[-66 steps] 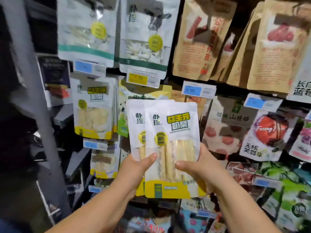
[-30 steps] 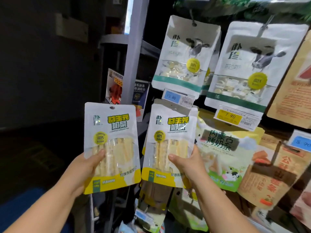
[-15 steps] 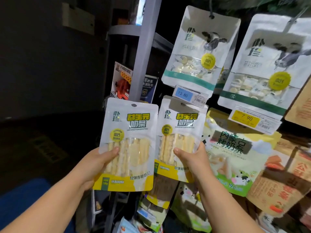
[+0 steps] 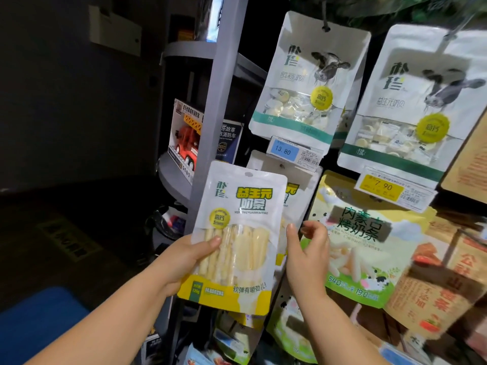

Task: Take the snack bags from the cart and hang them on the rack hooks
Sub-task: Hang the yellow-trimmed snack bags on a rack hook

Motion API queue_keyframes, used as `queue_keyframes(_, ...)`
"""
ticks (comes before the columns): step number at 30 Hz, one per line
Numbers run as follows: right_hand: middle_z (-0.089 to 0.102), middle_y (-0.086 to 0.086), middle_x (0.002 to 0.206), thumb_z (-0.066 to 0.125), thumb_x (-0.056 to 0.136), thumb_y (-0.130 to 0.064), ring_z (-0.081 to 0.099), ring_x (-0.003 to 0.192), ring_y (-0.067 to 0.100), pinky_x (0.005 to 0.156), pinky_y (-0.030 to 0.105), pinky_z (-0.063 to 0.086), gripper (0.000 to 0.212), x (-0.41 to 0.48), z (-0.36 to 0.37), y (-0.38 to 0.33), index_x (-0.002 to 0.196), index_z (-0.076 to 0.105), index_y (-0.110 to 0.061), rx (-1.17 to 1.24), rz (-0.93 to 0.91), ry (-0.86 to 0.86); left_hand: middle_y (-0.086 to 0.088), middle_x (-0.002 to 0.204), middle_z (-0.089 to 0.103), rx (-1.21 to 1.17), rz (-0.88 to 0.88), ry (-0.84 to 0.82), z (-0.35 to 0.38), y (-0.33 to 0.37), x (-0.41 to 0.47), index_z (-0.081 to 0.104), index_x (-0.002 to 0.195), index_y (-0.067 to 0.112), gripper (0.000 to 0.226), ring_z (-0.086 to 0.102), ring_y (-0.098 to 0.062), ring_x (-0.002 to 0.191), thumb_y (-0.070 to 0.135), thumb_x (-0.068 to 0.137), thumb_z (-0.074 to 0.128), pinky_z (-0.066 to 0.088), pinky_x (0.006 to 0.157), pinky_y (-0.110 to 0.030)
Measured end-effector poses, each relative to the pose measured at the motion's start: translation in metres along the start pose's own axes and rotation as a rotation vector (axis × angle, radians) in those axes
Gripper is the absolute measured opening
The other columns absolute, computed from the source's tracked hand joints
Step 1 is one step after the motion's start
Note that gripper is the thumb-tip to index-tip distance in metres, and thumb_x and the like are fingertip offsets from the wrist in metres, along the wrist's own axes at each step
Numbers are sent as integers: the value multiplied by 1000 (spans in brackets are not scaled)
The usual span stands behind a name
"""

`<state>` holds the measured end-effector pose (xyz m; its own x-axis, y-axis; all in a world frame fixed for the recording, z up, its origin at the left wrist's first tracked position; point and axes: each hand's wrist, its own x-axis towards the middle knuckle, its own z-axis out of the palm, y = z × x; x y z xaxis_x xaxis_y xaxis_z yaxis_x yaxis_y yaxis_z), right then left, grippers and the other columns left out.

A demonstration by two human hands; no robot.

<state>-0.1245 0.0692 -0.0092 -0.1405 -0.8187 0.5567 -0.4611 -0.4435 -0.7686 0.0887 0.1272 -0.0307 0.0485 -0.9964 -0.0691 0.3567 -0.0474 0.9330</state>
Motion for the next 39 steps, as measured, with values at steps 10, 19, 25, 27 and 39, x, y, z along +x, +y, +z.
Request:
queue_keyframes(10,68,-14,112,73,85,-17,66,101,1,87,29,52,47,-3,-6,-6,119,48,-38,273,148,-321,-17,102,72,-5,8,-140,30,4,32,66,109,6,37,72,-28,86,23,76,66,59,69,-35)
queue_keyframes(19,64,-22,104,73,86,-16,62,88,-15,70,7,47,47,16,-3,-2,123,46,-28,171,132,-259,-19,108,71,-5,-8,-166,34,1,65,64,114,6,36,69,-34,97,22,82,65,55,86,-47)
queue_keyframes(25,63,-23,100,74,84,-16,62,87,-12,68,9,46,41,26,8,7,108,46,-34,71,147,-233,-14,105,73,42,32,-150,33,-3,85,67,112,9,28,70,-30,96,21,86,65,55,85,-42)
queue_keyframes(27,63,-21,101,74,84,-17,61,86,-10,67,9,44,38,30,13,10,106,47,-32,37,159,-231,-12,103,73,66,33,-124,32,-3,93,67,111,10,29,71,-30,95,23,85,68,55,85,-43)
queue_keyframes(39,60,-6,104,69,88,-28,58,90,12,71,27,42,36,61,32,21,109,41,-19,-126,241,-249,-7,95,75,132,24,-30,37,-7,143,68,106,12,27,73,-25,87,23,83,73,58,80,-41)
